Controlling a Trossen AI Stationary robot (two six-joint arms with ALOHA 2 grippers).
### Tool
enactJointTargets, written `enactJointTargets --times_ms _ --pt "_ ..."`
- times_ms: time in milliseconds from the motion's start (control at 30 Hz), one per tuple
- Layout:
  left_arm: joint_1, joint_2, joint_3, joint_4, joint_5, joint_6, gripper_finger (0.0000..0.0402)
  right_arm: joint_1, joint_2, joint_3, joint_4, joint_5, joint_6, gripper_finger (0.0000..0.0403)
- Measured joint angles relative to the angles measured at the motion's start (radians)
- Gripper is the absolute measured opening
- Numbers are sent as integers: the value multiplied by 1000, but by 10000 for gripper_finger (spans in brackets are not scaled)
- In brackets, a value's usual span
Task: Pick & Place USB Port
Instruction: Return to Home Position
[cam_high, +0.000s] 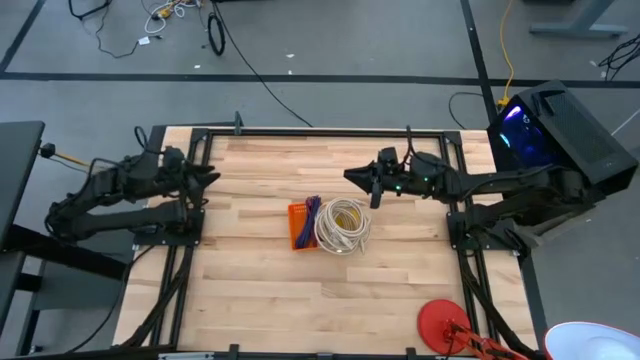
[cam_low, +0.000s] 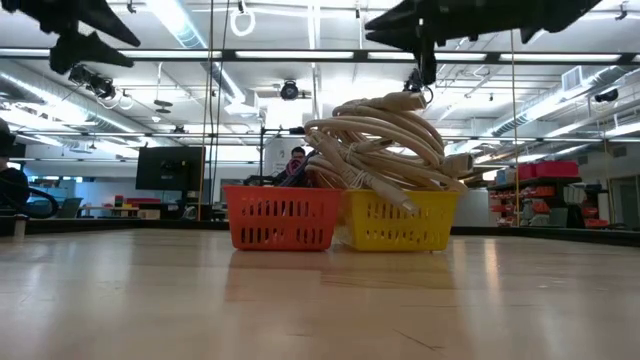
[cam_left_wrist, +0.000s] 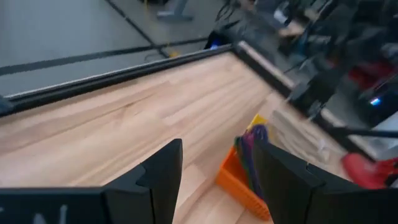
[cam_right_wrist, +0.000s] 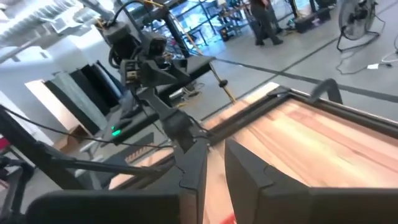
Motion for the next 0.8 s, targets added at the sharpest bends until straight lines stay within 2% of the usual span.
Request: enactJointTargets --times_ms 167,367,533,800 --pt "0 -117 -168 77 28 -52 199 -14 -13 -45 11 -3 -9 61" --pt "0 -209 -327 181 91 -146 199 -66 -82 -168 154 -2 9 60" --pt "0 -229 -404 334 93 -134 199 -80 -150 -332 294 -6 104 47" --pt "0 -228 -528 456 131 -121 199 -80 -181 -549 534 -31 188 24"
